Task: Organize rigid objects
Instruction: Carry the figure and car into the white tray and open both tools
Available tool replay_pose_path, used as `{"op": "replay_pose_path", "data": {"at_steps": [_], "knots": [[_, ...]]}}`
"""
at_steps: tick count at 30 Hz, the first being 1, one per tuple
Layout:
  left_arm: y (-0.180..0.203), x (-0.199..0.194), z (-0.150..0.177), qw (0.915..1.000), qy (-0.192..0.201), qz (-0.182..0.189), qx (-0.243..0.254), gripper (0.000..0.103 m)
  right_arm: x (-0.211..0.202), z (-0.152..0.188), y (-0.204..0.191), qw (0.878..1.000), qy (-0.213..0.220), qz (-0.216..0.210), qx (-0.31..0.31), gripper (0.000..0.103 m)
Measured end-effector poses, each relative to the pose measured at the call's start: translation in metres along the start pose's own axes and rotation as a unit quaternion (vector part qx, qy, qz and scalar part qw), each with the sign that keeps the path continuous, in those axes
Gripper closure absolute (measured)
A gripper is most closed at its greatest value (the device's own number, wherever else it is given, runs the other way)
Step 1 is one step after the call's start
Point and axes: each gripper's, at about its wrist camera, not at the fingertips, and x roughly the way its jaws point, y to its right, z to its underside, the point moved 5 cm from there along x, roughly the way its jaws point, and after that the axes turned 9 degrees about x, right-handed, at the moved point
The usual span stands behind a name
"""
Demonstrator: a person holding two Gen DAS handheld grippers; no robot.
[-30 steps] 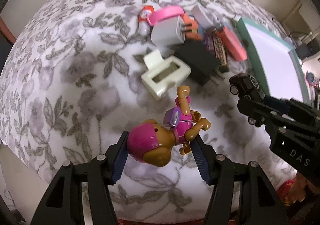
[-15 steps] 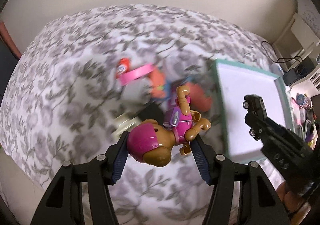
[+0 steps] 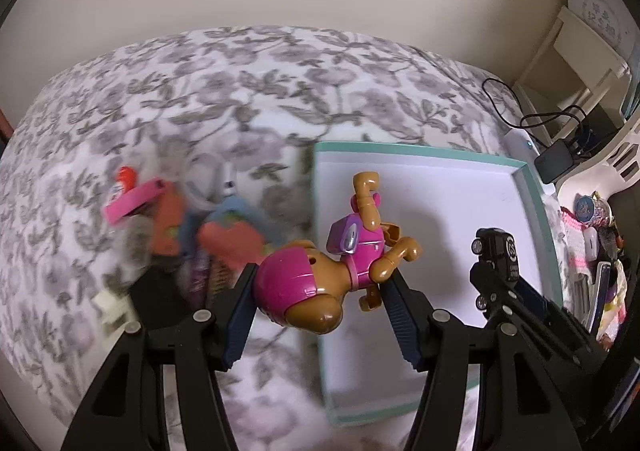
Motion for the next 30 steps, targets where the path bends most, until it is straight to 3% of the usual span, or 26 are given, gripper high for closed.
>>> {"op": "replay_pose_path", "data": {"at_steps": [10, 14, 30], "knots": [[0.038, 0.032, -0.006, 0.999, 0.009, 0.034, 0.026, 0.041, 0.016, -0.009, 0.034, 0.998, -0.005, 0.034, 0.044, 0.064], [0.037, 0.041, -0.002, 0.999, -0.006, 0.039, 0.022, 0.041, 0.021, -0.007, 0.038, 0.998, -0.012, 0.037, 0.051, 0.064], [0.019, 0.033, -0.001, 0.9988, 0.0, 0.05, -0.001, 0.039, 0.021, -0.004, 0.036, 0.998, -0.011, 0.041, 0.043, 0.064]]}}
